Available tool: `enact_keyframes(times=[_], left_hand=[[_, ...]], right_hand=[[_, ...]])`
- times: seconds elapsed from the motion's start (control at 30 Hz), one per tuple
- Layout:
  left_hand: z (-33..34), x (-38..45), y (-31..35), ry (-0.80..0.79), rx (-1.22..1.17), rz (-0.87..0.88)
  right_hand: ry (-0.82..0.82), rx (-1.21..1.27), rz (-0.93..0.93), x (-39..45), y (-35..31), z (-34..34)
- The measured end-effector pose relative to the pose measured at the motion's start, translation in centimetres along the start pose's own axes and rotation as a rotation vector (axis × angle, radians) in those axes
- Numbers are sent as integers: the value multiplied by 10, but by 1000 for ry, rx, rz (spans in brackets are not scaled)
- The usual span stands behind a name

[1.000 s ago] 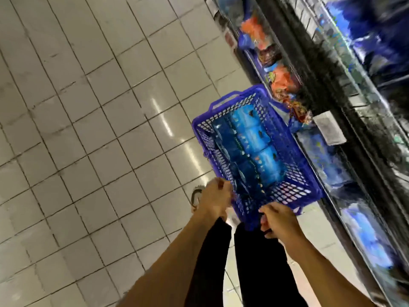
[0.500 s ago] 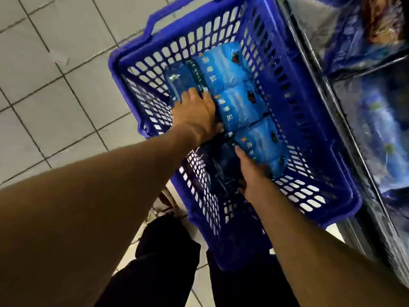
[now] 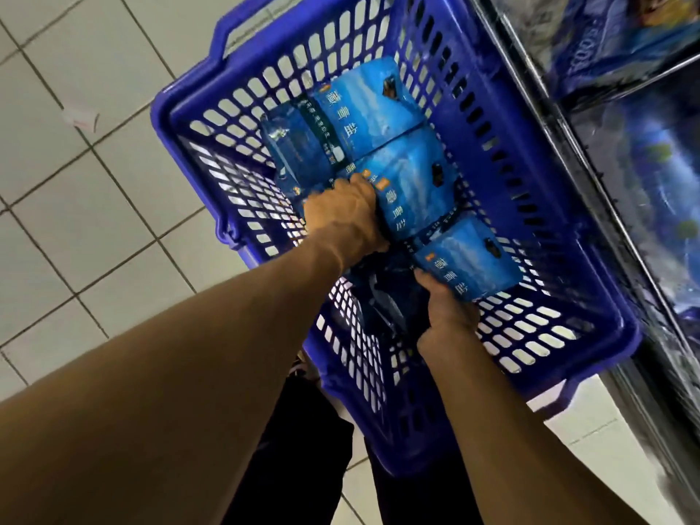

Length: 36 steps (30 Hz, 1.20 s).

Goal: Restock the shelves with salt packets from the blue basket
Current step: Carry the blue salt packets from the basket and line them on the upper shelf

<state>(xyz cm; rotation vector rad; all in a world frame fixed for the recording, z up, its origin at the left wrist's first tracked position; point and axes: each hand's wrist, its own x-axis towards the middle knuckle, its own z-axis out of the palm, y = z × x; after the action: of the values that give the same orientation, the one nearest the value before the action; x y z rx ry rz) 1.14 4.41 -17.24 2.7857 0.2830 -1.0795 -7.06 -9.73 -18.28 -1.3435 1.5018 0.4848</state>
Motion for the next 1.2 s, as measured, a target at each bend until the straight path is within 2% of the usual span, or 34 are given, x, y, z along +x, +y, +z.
enact_keyframes(times=[0.07,0.13,0.23,0.33,0.43,0.53,0.73,0.87,1.07,1.2], left_hand=[[-1,-2,5,28,-45,42],[-4,-3,6,-25,-146,44],[-5,-18,-1,-249,-607,-61],[-18,-62,-18,-363,-1070,-78],[-43,-124,-42,-413,-1347,-54],[-77,-191,-65,-449,-1507,-23],[-159,-329,-98,-339,-1709,-179],[-221,-409,-101,-233,-1745,-175],[-314,-510,-83,-75,-1745,-105],[-366,-564,-77,82,-1761,-143]], right_hand=[[-28,29,-15,-1,-2,-3],[-124,49,38,-5,-6,-10],[-290,-4,19,-21,-6,-31],[-338,-19,-45,-57,-9,-59],[-345,-48,-81,-108,-17,-87],[-497,-19,-63,-165,-28,-116],[-650,-194,-174,-305,-73,-174],[-718,-213,-261,-398,-96,-215],[-664,-156,-486,-511,-138,-273],[-657,-60,-562,-563,-166,-312]])
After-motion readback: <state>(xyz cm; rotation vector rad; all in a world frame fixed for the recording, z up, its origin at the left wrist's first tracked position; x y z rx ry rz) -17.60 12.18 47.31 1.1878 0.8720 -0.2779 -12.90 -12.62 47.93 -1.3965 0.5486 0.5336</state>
